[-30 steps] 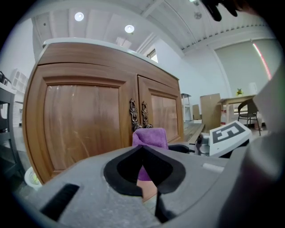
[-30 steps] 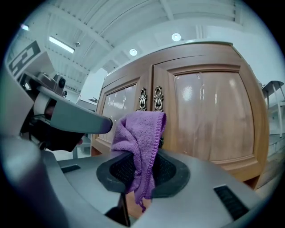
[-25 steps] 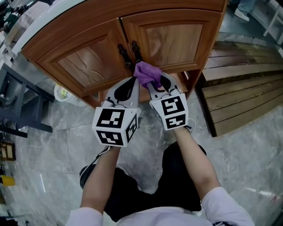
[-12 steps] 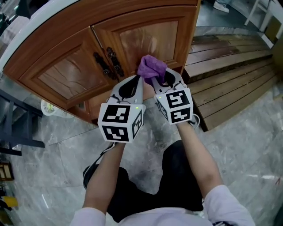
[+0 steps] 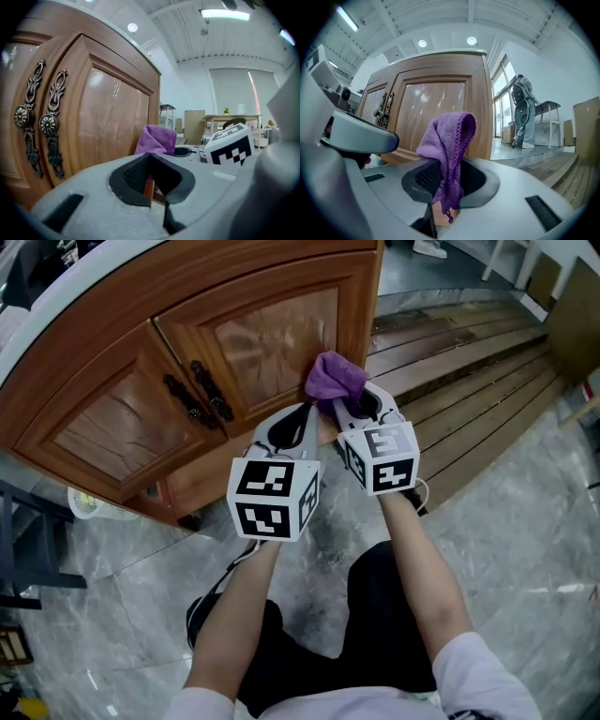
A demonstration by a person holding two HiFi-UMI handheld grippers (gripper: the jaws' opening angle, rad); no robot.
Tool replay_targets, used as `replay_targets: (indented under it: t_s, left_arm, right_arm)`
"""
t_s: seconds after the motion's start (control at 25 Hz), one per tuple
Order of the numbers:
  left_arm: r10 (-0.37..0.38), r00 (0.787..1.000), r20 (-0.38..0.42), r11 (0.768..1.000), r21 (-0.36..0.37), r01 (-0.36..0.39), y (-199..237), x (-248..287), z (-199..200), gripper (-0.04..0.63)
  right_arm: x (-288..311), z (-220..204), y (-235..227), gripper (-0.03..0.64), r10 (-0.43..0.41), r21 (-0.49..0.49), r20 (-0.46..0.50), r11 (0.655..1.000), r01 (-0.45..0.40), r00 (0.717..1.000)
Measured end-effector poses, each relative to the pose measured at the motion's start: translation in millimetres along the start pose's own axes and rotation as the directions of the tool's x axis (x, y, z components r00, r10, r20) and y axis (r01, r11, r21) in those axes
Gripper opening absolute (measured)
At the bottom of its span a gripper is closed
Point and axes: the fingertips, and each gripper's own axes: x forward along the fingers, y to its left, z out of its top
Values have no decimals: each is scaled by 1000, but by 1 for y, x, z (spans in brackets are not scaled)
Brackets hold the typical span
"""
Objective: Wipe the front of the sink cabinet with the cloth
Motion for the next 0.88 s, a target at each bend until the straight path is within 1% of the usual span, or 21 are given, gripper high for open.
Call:
replay_targets:
  t_s: [0.24,0.4,0.52,0.68,0.88]
  left_arm:
    - [-50,999,-5,999,5,50,-17,12,-5,3]
    - [-77,997,-7,997,2,77,-25,20,-9,3]
    - [-88,996,-6,996,-2,88,-27,24,-10,3]
    - [-91,996,-11,996,10,92,-28,22,-16,3]
    - [-77,997,-5,997,-29,77,-23,15,-12,3]
  right_arm:
    - [-9,-8,-32,77,-76,-21,-36,997,75,996]
    - [-13,-10,-43,77,-105,-29,-44,994,104,993]
    - [-15,-10,-41,77,-101,-33,-46,994,100,994]
    - [-23,-4,-34,77,-87,-3,-32,996,87,996]
    - [-27,5,-15,77,-50,1,-33,999,50,998]
